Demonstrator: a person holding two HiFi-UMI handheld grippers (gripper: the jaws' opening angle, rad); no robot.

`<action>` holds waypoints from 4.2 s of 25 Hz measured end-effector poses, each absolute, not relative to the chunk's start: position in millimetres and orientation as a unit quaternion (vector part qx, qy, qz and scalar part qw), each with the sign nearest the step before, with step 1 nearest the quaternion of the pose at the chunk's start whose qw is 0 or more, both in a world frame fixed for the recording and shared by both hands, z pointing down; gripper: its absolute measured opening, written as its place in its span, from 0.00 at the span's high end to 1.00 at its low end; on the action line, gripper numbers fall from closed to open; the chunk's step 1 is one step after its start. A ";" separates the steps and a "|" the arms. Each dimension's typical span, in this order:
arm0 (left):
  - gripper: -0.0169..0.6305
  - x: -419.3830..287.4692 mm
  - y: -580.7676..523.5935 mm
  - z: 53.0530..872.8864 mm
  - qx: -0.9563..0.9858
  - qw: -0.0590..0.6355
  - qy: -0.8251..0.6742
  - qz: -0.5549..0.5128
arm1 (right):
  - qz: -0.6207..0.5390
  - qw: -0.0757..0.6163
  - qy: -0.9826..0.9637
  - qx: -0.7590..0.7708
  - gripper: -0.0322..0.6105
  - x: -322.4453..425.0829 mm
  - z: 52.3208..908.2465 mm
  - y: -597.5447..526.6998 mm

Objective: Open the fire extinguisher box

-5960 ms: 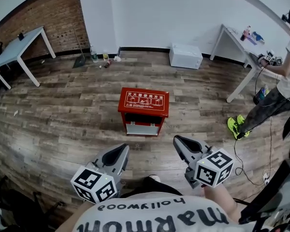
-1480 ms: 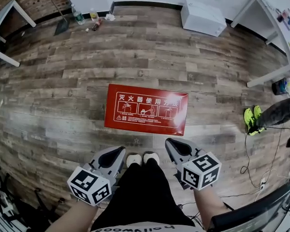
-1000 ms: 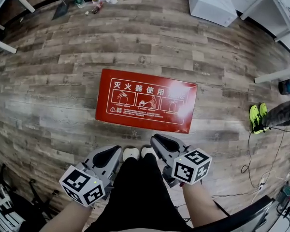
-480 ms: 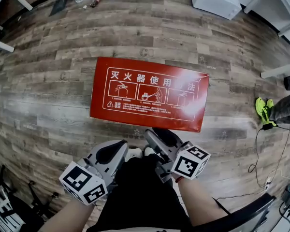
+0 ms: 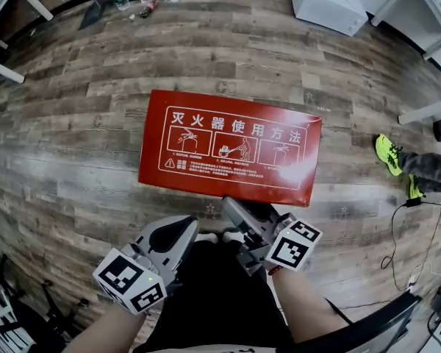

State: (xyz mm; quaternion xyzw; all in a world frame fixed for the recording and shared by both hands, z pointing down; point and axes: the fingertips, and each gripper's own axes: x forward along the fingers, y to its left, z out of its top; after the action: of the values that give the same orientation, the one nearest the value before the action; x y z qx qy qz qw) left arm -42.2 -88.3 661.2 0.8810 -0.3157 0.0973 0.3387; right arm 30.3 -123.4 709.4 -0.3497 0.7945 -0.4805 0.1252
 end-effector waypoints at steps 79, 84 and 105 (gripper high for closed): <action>0.97 -30.0 -341.7 423.5 0.820 0.336 -0.462 -0.020 | -0.642 0.296 0.590 -0.391 0.90 97.7 523.9 -373.3; 0.97 -32.9 -355.1 430.9 0.819 0.339 -0.462 -0.015 | -0.645 0.306 0.578 -0.395 0.90 100.4 527.1 -385.7; 0.97 -53.6 -369.1 447.6 0.811 0.379 -0.446 -0.009 | -0.637 0.324 0.560 -0.418 0.90 107.3 544.3 -414.0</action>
State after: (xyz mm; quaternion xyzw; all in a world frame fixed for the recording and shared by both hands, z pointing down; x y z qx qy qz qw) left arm -53.6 -369.1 447.6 0.8107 -0.4464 -0.0086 0.3787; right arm 107.3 -414.0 544.3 -0.4185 0.5604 -0.6369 0.3244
